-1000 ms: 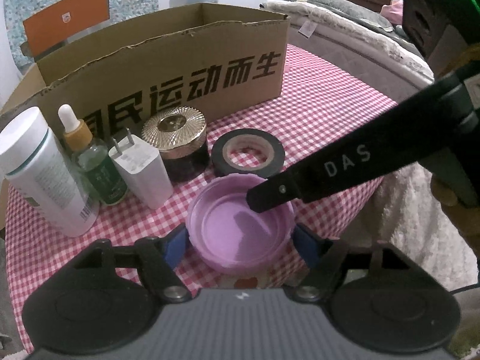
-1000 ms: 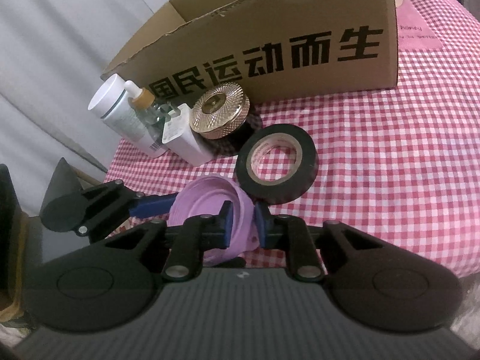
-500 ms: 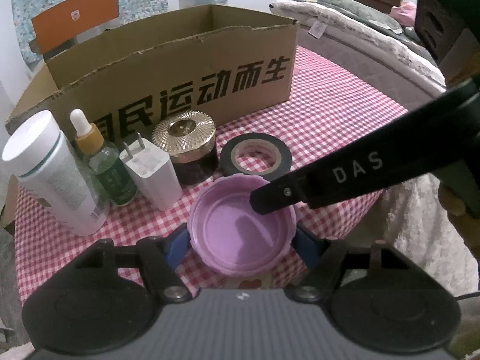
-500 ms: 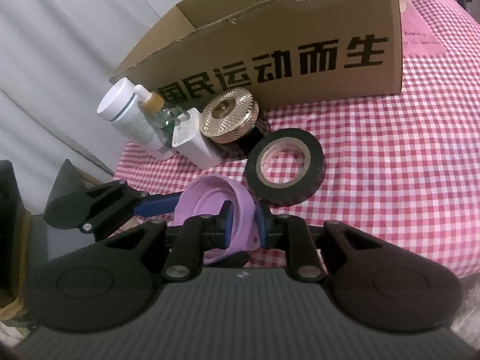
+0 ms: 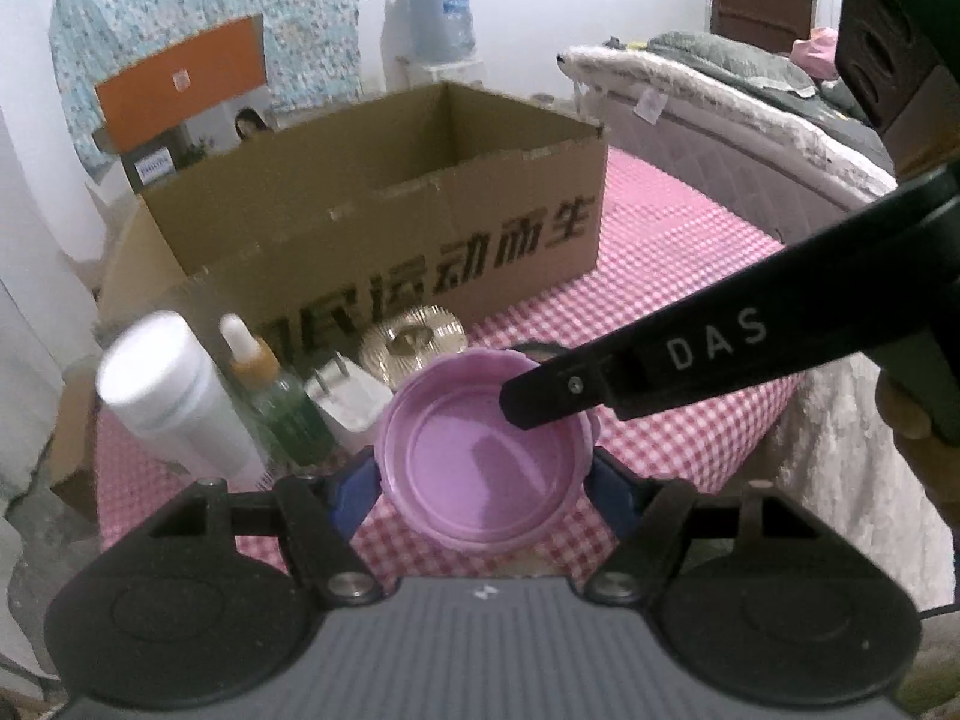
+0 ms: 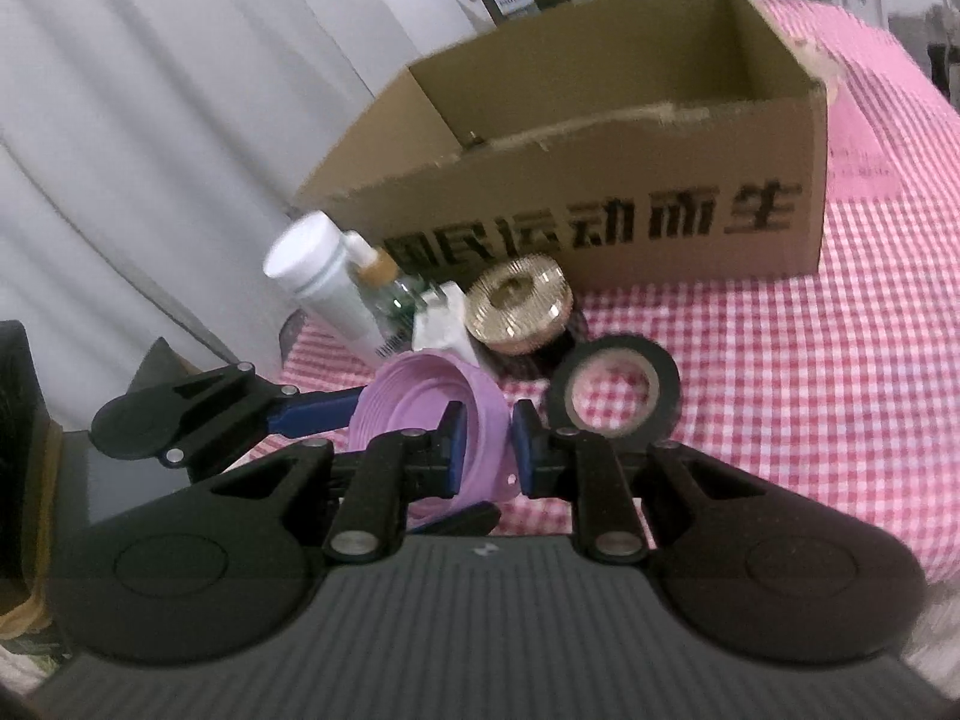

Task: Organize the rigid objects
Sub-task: 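Lift the pink bowl and carry it over the box with the right gripper, then lower the pink bowl into the box and open the right gripper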

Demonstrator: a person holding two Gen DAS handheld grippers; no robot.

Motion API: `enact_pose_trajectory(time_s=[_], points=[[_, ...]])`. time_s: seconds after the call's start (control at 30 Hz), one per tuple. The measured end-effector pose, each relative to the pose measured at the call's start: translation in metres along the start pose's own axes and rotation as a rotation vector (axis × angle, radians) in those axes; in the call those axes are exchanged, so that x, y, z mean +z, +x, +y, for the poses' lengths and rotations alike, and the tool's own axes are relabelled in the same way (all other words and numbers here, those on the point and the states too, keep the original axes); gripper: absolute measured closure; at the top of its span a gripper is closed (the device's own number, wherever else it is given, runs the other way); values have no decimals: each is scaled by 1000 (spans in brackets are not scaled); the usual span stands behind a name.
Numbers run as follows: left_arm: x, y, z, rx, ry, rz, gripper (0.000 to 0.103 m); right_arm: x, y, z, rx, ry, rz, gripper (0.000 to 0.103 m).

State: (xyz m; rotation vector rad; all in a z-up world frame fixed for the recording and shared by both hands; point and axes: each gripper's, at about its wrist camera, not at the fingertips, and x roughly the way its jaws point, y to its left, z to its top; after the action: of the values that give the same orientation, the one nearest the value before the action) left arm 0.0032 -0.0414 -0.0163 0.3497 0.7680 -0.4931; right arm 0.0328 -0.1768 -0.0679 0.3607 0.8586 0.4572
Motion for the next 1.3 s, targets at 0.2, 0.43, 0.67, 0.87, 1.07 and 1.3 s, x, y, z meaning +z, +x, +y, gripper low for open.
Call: enact_pose_trajectory(time_s=[0.2,0.43,0.67,0.87,1.07,1.3], points=[[23,-27,10,37,7,-80,29,22,-22,18,23,-47,-73,87],[68,-52,32,86,56,-173,29,71,-44,45,39,-151,-170,87],[117,-42,61,102,85,-164,29,137,-39,46,68,-180,-164,87],[151,4,98,54,32,-26,29,196,7,26,97,-115,-54,87],[161,62,131,-7,-30,153,29,227,72,0,104,-19,116,87],[154,124,156,-71,-108,347,29,224,137,-24,93,62,310,87]])
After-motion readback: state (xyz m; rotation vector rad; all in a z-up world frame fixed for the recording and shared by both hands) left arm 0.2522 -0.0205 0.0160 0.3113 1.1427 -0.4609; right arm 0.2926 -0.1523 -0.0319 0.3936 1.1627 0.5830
